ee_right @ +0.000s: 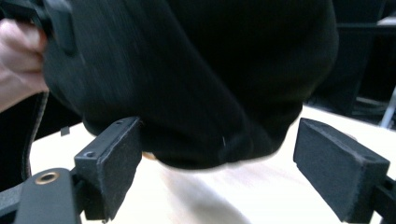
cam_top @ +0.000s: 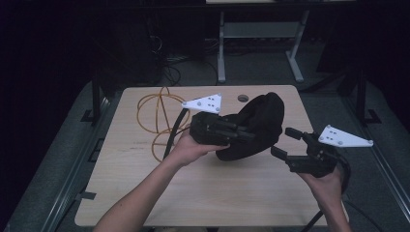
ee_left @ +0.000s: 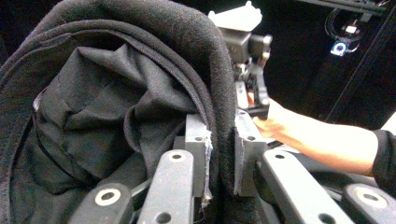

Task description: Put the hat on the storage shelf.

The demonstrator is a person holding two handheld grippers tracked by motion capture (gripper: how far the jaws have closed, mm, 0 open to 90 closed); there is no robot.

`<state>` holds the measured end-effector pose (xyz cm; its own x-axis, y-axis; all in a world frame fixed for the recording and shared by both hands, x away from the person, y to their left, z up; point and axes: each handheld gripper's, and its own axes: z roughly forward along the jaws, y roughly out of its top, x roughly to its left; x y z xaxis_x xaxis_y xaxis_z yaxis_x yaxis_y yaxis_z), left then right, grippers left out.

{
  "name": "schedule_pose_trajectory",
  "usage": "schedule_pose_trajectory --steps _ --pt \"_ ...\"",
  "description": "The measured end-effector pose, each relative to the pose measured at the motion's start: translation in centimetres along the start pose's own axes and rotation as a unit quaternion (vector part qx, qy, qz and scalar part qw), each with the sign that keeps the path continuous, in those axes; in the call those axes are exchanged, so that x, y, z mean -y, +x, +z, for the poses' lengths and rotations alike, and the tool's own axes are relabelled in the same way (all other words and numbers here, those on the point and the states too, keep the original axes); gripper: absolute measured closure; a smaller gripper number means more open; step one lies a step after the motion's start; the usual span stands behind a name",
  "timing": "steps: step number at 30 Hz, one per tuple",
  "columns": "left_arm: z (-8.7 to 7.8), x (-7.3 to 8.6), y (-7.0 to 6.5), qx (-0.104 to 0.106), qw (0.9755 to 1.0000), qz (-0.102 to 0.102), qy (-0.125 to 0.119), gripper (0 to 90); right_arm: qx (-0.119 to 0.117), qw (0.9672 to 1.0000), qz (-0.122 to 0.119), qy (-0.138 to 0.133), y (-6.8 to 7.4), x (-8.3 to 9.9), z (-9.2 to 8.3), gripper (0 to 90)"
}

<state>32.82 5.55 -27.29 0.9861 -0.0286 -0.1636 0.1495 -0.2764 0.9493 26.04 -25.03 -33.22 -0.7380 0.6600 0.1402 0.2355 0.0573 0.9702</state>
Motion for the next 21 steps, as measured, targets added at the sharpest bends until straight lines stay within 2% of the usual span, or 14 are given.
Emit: schedule_pose_trajectory --steps 4,6,8,12,14,17,21 --pt "0.3 0.0 0.1 0.009 0.9999 -0.005 0.003 79.2 -0.004 0.9999 -0.011 -0.006 0.4 -0.9 0.5 15.7" --pt "0.4 0.0 0.1 0.011 0.9999 -0.002 0.005 79.2 -0.003 0.9998 -0.017 -0.008 0.4 -1.1 0.6 19.4" --pt "0.7 0.0 0.0 0.018 0.9998 -0.006 0.006 79.2 -0.002 0.9995 -0.031 -0.012 0.5 -1.1 0.7 27.6" --pt "1.1 0.0 -0.1 0.021 0.9997 -0.008 0.005 78.9 0.004 0.9985 -0.051 -0.02 0.8 -1.2 0.9 51.1" --pt "1.1 0.0 0.0 0.019 0.9998 -0.006 0.007 78.9 0.005 0.9982 -0.057 -0.02 1.0 -1.2 0.9 65.3" --pt "0.9 0.0 0.2 0.015 0.9998 -0.011 0.004 78.6 0.012 0.9973 -0.07 -0.02 1.2 -1.2 1.0 81.3" --pt "0.7 0.3 0.5 0.01 0.9998 -0.018 -0.001 77.4 0.013 0.9976 -0.066 -0.016 1.3 -1.4 1.1 85.7"
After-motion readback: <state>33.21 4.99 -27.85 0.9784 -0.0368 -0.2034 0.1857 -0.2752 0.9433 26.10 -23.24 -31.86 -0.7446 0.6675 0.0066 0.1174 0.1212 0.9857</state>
